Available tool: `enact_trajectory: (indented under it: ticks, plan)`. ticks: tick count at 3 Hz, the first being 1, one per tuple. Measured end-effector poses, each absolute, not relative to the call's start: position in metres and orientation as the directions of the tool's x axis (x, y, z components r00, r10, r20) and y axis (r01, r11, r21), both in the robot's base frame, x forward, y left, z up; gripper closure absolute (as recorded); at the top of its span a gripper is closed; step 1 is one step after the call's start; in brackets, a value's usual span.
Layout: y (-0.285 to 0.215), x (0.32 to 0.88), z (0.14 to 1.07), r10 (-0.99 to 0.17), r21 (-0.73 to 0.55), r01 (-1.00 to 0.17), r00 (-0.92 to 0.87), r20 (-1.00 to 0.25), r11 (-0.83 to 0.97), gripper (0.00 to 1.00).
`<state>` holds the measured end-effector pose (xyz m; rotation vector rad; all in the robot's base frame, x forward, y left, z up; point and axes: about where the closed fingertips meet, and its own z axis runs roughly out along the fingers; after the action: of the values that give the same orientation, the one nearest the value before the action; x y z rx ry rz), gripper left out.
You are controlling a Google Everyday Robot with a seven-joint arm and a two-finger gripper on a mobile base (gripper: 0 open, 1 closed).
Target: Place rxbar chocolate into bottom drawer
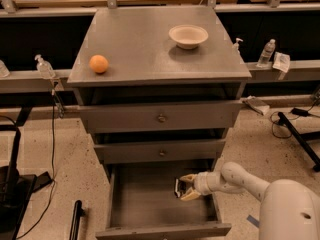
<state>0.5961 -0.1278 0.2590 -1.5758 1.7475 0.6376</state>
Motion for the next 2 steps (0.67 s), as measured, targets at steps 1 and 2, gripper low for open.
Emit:
enact_trajectory:
  ticks: [1,2]
  plan:
    - [-0.126,0.611,0.218,-0.664,-0.089,-0.984,-0.036,-0.747,0.153,1.0]
    - [-0.124,0.618,0.19,-0.682,-0.047,-0.99,-0.057,-0.729,0.133,0.82]
